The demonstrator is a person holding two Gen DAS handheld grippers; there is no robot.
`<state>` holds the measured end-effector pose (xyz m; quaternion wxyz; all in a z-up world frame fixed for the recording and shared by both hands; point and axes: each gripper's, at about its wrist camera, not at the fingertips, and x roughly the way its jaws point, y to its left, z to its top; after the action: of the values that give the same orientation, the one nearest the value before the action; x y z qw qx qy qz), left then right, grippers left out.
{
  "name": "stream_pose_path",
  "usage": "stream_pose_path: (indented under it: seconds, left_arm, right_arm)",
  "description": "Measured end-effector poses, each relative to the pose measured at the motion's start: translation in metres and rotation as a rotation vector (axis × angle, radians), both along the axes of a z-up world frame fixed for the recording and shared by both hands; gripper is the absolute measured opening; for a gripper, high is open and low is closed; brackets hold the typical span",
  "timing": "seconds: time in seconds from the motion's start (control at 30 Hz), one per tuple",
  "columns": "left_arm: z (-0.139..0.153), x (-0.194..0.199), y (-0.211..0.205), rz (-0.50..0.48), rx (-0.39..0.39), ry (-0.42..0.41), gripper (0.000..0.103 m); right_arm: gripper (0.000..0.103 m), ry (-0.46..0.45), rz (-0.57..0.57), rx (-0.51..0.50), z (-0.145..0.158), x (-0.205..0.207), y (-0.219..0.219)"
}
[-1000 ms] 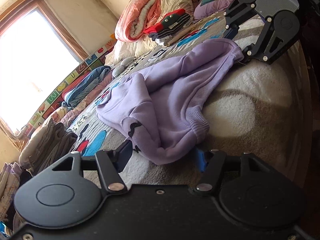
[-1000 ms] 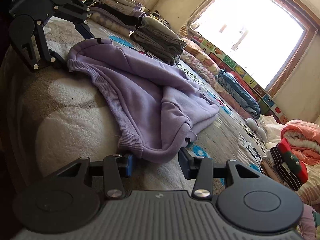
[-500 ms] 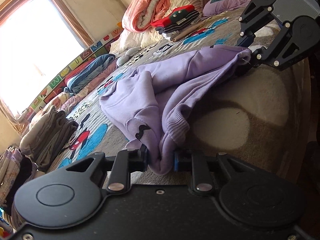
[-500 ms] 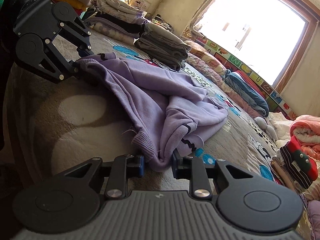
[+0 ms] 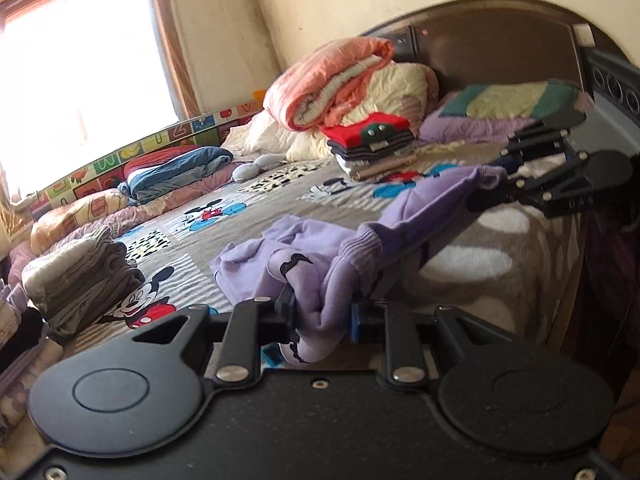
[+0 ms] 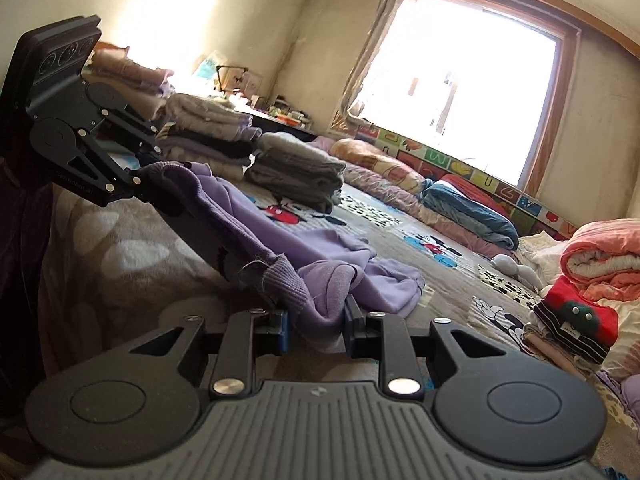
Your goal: Fold clothes
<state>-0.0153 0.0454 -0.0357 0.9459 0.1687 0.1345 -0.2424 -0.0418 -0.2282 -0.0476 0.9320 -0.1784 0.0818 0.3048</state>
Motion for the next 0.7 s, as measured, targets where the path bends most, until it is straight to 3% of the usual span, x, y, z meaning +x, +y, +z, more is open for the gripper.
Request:
stream_pose_path:
  seconds: [0.3, 0.7]
  left_arm:
    - [0.021, 0.079, 0.018, 0.015, -0.281, 0.086, 0.024]
    - [-0.011, 0.218, 0.058, 0.05, -0.575, 0.338, 0.021]
  right_arm:
    - [0.027, 0.07, -0.054, 0.305, 0.015, 0.086, -0.027]
    - [0.022, 0.393, -0.048, 0.654, -0.02, 0.236, -0.034]
